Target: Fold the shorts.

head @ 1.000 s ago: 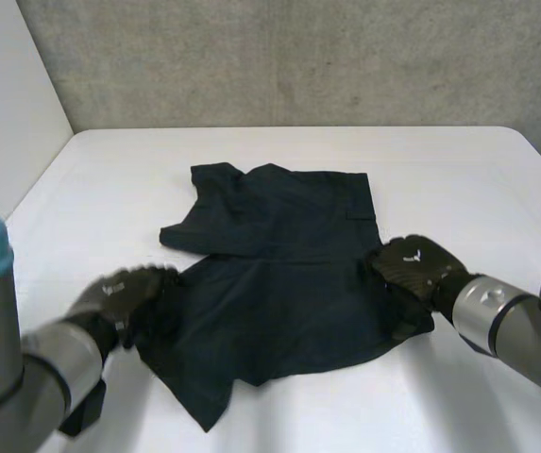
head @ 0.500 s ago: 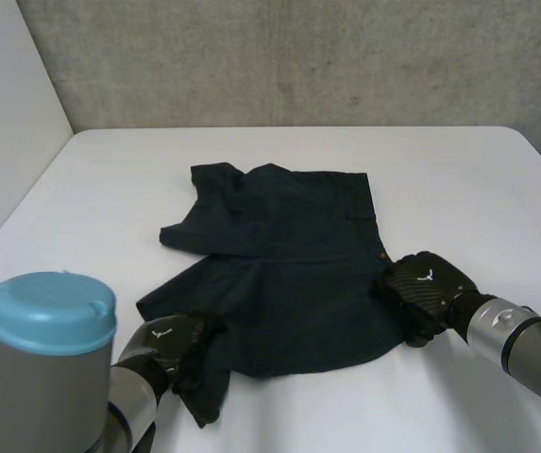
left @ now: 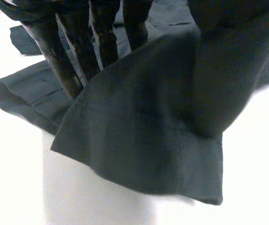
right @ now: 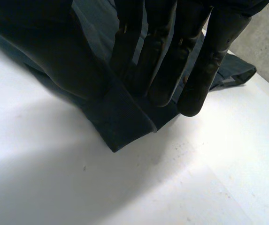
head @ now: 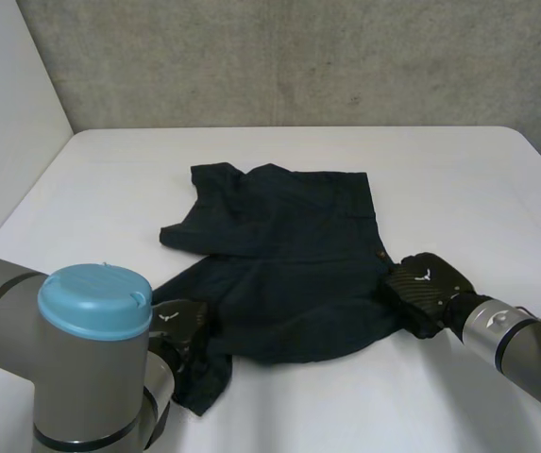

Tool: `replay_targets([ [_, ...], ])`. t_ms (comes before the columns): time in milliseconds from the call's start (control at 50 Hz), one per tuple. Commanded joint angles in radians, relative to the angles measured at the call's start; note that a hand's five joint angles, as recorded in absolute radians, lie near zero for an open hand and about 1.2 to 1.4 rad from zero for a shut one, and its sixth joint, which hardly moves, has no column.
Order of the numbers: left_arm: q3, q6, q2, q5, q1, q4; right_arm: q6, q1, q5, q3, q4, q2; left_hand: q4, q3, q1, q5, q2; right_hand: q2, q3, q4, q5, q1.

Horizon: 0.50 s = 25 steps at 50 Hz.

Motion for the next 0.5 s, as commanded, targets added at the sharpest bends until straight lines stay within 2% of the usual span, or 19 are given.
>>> replay_targets([
  [20, -0.001, 0.017, -0.006, -0.057, 0.003, 0.022, 0.006, -0.002, 0.025, 0.020, 0.024, -0.015, 0.415, 0.418, 0.396, 0.419, 0.409, 0.219, 0.213, 0.208, 0.258, 0.463],
  [100, -0.020, 0.038, 0.065, -0.065, 0.004, 0.011, 0.008, -0.004, 0.057, 0.020, 0.075, -0.074, 0.483, 0.485, 0.464, 0.487, 0.477, 0.219, 0.213, 0.208, 0.258, 0.463],
  [180, -0.063, 0.179, 0.178, -0.059, 0.012, -0.012, 0.005, -0.001, 0.094, 0.014, 0.145, -0.136, 0.492, 0.494, 0.473, 0.496, 0.486, 0.219, 0.213, 0.208, 0.258, 0.463],
  [200, -0.076, 0.257, 0.213, -0.059, 0.012, -0.018, 0.005, 0.001, 0.100, 0.014, 0.162, -0.147, 0.492, 0.494, 0.473, 0.496, 0.486, 0.219, 0.213, 0.208, 0.258, 0.463],
  [260, -0.112, 0.398, 0.296, -0.054, 0.017, -0.018, 0.001, 0.011, 0.118, 0.017, 0.237, -0.193, 0.497, 0.500, 0.479, 0.502, 0.492, 0.219, 0.213, 0.208, 0.258, 0.463],
  [340, -0.150, 0.528, 0.365, -0.054, 0.004, -0.044, 0.000, 0.024, 0.143, 0.014, 0.348, -0.251, 0.489, 0.491, 0.470, 0.493, 0.483, 0.219, 0.213, 0.208, 0.258, 0.463],
  [420, -0.170, 0.605, 0.399, -0.054, -0.003, -0.116, -0.005, 0.039, 0.157, 0.014, 0.469, -0.320, 0.486, 0.488, 0.467, 0.490, 0.480, 0.219, 0.213, 0.208, 0.258, 0.463],
  [500, -0.178, 0.630, 0.431, -0.050, -0.005, -0.214, -0.035, 0.042, 0.166, 0.020, 0.591, -0.363, 0.500, 0.503, 0.481, 0.505, 0.495, 0.219, 0.213, 0.208, 0.258, 0.463],
])
